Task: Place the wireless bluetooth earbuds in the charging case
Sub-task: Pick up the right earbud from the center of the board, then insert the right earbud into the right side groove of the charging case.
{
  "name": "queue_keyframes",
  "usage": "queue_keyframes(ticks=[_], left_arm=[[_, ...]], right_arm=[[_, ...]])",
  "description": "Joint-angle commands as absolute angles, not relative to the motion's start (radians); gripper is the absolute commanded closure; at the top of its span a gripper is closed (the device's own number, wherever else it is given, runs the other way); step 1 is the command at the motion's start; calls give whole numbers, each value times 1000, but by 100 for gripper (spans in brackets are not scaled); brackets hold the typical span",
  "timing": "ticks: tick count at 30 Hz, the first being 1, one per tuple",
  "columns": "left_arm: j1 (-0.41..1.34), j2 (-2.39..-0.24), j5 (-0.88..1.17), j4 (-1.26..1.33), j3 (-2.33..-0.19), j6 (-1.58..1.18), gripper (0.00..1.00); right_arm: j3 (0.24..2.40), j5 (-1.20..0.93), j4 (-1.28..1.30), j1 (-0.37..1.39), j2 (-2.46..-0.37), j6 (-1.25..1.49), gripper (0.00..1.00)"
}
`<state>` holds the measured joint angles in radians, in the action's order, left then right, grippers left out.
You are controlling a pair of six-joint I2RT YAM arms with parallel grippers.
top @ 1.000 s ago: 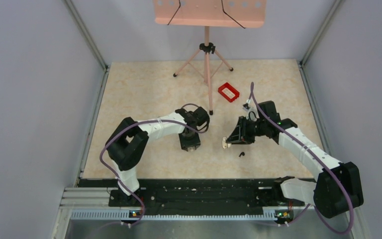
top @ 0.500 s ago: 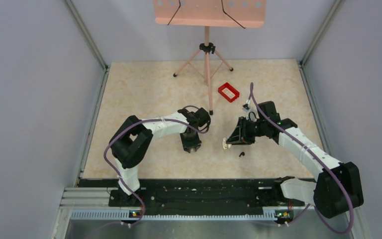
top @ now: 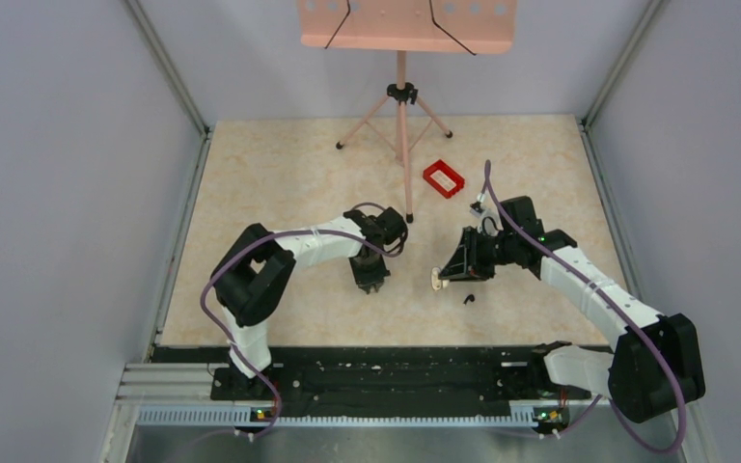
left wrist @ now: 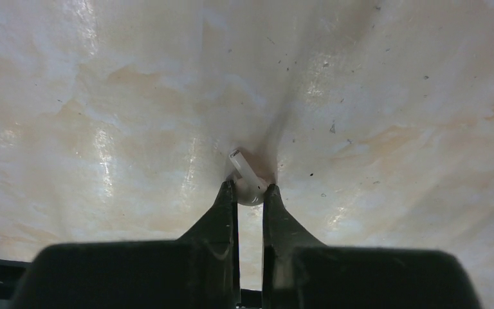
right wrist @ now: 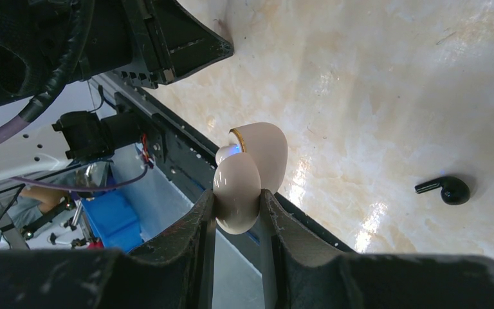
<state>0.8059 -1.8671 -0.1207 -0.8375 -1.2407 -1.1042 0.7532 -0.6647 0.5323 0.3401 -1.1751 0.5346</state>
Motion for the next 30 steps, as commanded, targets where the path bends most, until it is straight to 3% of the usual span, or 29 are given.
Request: queue_keyframes(ticks=[1,7,12,21,30], left_arm=[[800,-1816,-146,-817,-1243,-1066,100],[798,-1686,-45,-789,-1237,-858,100],[756,-1591,203,-797,-1269,-736,100],[596,-1590,717,-713,-1251,-867,100],[552,-1660,967,-714,-1308,-908,100]], right_arm=[[772,-685,524,347,-1162,519,100],[785,-676,515,347,-1158,522,100],[734,-679,398,348,-1143,573,100],[686,-662,242,348,-1204,597,100],[673,-511,76,421,-1288,579,100]])
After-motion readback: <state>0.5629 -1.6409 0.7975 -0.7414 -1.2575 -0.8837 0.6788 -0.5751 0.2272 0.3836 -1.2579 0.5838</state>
